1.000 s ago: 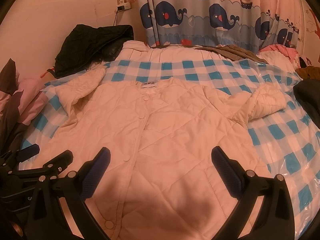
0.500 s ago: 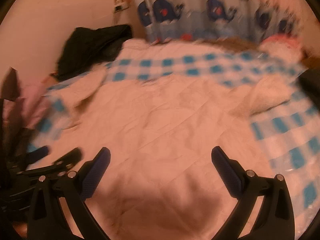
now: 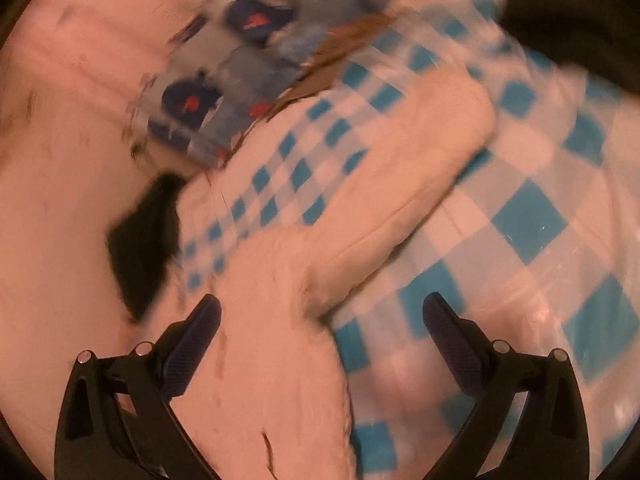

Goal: Fold large clothes
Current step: 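Move the right tool to the jacket sleeve cuff and grasp it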

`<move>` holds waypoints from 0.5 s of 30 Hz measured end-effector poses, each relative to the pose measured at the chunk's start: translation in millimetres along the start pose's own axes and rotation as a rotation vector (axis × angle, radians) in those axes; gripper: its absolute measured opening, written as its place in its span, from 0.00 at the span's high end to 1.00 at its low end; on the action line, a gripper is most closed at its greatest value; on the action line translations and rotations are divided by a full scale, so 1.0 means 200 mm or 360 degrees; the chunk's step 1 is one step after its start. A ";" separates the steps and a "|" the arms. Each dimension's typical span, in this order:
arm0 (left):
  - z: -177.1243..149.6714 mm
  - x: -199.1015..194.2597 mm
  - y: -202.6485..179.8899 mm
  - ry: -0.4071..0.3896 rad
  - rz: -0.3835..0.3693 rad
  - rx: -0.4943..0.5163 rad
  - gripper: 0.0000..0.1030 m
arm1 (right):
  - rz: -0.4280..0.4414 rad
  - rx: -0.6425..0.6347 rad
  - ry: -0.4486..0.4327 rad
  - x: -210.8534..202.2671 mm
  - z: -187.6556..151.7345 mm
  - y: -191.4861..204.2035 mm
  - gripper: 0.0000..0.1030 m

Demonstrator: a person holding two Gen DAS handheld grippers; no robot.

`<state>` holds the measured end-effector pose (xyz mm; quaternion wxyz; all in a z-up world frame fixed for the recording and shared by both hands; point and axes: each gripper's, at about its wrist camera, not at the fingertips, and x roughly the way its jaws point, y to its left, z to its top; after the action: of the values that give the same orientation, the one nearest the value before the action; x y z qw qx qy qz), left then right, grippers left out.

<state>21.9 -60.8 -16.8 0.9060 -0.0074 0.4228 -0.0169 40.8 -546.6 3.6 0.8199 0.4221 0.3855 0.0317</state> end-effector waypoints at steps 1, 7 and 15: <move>0.00 0.02 -0.01 0.0012 -0.0009 -0.0002 0.08 | 0.0018 0.0055 0.0001 0.01 0.03 -0.06 0.05; -0.02 0.11 -0.07 0.0067 -0.0015 0.0026 0.08 | 0.0296 0.0497 -0.0046 0.18 0.31 -0.46 0.05; -0.04 0.20 -0.11 0.0121 0.0002 0.0062 0.08 | -0.0022 0.0200 -0.0227 0.33 0.66 -0.33 0.05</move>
<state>41.7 -83.9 -52.0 0.8893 0.0111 0.4565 -0.0249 156.0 -653.5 -38.0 0.8173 0.4712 0.3303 -0.0284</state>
